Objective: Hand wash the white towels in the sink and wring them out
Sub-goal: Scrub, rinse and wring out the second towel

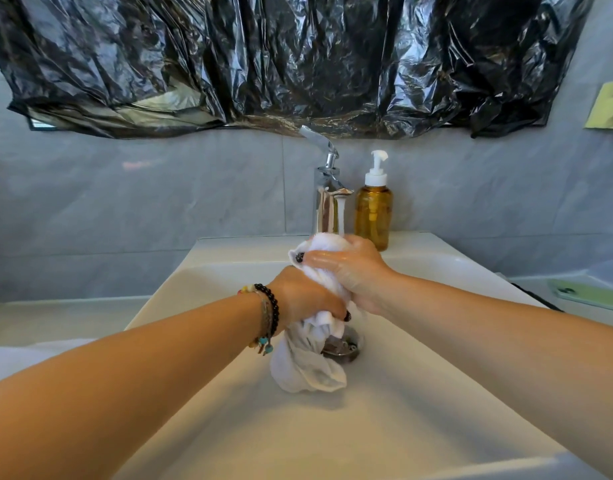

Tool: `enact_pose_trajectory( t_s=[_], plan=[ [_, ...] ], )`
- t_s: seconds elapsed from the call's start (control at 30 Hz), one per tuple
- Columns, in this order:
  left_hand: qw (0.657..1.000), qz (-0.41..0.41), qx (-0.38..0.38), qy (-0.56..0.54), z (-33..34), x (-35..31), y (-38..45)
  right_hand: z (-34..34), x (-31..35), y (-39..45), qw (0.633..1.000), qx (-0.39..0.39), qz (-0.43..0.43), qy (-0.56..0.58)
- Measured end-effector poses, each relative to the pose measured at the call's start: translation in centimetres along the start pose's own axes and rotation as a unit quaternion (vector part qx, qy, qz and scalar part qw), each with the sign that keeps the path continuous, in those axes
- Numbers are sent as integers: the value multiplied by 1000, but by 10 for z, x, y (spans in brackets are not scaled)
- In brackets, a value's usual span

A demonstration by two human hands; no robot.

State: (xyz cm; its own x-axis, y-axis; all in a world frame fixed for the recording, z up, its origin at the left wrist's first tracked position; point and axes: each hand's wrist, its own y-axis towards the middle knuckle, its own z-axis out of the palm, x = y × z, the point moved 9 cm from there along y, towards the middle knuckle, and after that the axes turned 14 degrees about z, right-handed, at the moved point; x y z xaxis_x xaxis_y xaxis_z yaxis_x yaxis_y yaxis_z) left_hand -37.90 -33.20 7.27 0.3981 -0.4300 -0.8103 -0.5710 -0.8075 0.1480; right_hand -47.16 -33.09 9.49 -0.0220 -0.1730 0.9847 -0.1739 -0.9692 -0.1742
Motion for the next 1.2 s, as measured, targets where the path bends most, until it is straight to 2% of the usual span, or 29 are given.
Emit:
enact_pose_trajectory(
  t_s=[0.07, 0.1, 0.17, 0.23, 0.3, 0.4, 0.43, 0.57, 0.63, 0.67, 0.7, 0.8, 0.9, 1.0, 1.07, 1.2],
  plan=[
    [998, -9, -56, 34, -10, 3, 7, -1, 6, 0, 999, -41, -4, -16],
    [997, -17, -60, 53, -10, 3, 10, -1, 7, 0, 998, -62, 0, -18],
    [988, -29, -4, 153, 2, 2, 13, -3, 11, 1, 994, -95, 8, -47],
    [966, -1, -42, 255, -5, -14, 13, -4, 16, 2, 986, -118, 16, -120],
    [953, 35, -86, 289, -8, -27, 14, -1, 30, 0, 959, -144, -37, -241],
    [948, 52, -111, 293, -5, -33, 10, 4, 39, 5, 924, -178, -94, -324],
    [949, 50, -108, 293, -3, -33, 9, 2, 39, 5, 897, -207, -96, -379],
    [948, 62, -101, 295, 4, -38, 12, -9, 26, 6, 944, -176, -19, -280],
    [969, 37, -117, 213, 1, -35, 14, -28, 24, -1, 978, -199, 2, -57],
    [978, 13, -131, 160, -1, -32, 16, -33, 22, -4, 980, -196, 17, 21],
    [984, -13, -138, 113, -2, -29, 17, -36, 19, -3, 982, -178, 37, 45],
    [985, -67, -154, -35, 1, -25, 19, -38, 4, 7, 989, -112, 95, 29],
    [952, -106, -163, -235, 8, -19, 19, -37, -13, -2, 988, -34, 148, -1],
    [931, -90, -138, -325, 12, -25, 15, -30, -24, -2, 983, 71, 159, -50],
    [928, -80, -145, -333, 6, -17, 13, -36, -25, 6, 986, 48, 155, -30],
    [919, -37, -155, -361, -1, -13, 16, -41, -16, 19, 987, 21, 127, 91]
  ],
)
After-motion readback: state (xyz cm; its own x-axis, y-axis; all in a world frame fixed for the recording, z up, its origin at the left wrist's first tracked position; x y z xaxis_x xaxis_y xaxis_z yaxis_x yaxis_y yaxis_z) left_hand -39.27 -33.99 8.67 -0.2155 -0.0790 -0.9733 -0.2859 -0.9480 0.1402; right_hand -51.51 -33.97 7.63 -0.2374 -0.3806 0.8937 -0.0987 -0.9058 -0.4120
